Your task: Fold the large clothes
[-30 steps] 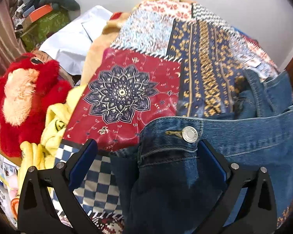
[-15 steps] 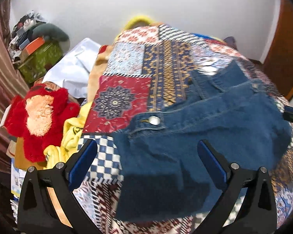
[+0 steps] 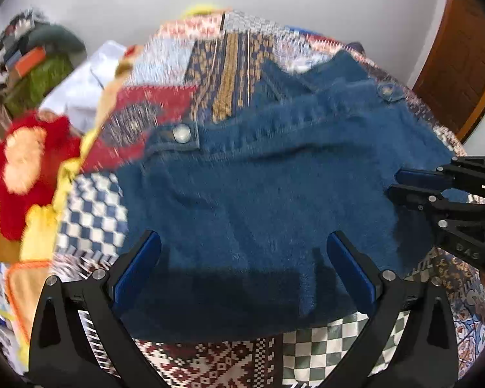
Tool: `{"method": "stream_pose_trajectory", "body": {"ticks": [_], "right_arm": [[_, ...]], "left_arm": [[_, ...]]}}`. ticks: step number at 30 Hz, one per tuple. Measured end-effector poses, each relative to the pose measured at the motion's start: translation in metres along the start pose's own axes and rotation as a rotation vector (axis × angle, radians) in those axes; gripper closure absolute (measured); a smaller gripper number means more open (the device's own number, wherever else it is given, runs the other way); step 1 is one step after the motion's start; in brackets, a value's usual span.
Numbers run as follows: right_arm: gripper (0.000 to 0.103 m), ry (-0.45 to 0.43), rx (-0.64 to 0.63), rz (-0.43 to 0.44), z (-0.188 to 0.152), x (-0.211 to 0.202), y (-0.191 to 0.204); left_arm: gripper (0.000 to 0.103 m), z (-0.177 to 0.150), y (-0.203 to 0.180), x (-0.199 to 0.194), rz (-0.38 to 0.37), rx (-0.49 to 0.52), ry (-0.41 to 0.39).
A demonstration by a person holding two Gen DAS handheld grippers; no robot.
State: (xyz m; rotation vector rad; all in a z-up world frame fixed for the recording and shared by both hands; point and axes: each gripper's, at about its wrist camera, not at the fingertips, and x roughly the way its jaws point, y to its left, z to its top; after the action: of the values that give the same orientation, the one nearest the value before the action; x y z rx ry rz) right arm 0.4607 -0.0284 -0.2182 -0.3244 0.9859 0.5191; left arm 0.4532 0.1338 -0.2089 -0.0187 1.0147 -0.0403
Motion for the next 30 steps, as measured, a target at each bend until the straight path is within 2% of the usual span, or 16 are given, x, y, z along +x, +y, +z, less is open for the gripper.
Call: {"method": "stream_pose_trajectory", "body": {"ticks": [2, 4, 6, 7, 8, 9, 10, 11, 12, 14, 18, 21, 23, 29, 30], "right_arm": [[0.088, 0.022, -0.025, -0.036, -0.006, 0.014, -0.001], [0.088, -0.004, -0.009, 0.007, -0.012, 0.016, -0.009], [0.085, 0.004, -0.004, 0.026, -0.015, 0.016, -0.016], [0.072, 0.007, -0.008, 0.021, -0.015, 0.016, -0.02], [0.048, 0.008, -0.01, -0.006, -0.016, 0.015, -0.023], [0.036, 0.0, -0.015, -0.061, -0.018, 0.015, -0.025], [0.019, -0.008, -0.019, -0.105, -0.019, 0.015, -0.026], [0.016, -0.017, -0.019, -0.127, -0.022, 0.015, -0.029], [0.016, -0.017, -0.012, -0.125, -0.026, 0.015, -0.034], [0.016, 0.009, 0.029, -0.111, -0.033, 0.016, -0.048], [0.016, 0.001, 0.053, -0.079, -0.048, 0.004, -0.066], [0.016, -0.002, 0.065, -0.147, -0.057, -0.007, -0.077], [0.016, -0.002, 0.101, -0.15, -0.063, -0.014, -0.088], [0.016, 0.024, 0.241, -0.225, -0.087, -0.035, -0.136], [0.016, 0.024, 0.27, -0.21, -0.092, -0.039, -0.144]], "left_arm": [[0.0, -0.006, 0.002, 0.012, 0.023, 0.004, 0.016], [0.0, -0.015, 0.006, 0.026, 0.091, 0.024, 0.036], [0.0, -0.022, 0.013, 0.03, 0.093, 0.025, 0.03], [0.0, -0.026, 0.019, 0.029, 0.078, 0.005, 0.017], [0.0, -0.028, 0.023, 0.028, 0.079, -0.009, 0.017], [0.0, -0.03, 0.028, 0.027, 0.085, -0.023, 0.019], [0.0, -0.033, 0.032, 0.026, 0.098, -0.037, 0.017], [0.0, -0.037, 0.036, 0.025, 0.109, -0.045, 0.017], [0.0, -0.04, 0.039, 0.024, 0.115, -0.052, 0.02], [0.0, -0.047, 0.048, 0.023, 0.08, -0.085, 0.025], [0.0, -0.06, 0.062, 0.015, 0.111, -0.151, 0.03], [0.0, -0.067, 0.074, 0.006, 0.083, -0.203, 0.027], [0.0, -0.071, 0.078, 0.0, 0.078, -0.22, 0.029], [0.0, -0.079, 0.074, -0.019, 0.133, -0.188, 0.016], [0.0, -0.08, 0.074, -0.022, 0.147, -0.184, 0.014]]}}
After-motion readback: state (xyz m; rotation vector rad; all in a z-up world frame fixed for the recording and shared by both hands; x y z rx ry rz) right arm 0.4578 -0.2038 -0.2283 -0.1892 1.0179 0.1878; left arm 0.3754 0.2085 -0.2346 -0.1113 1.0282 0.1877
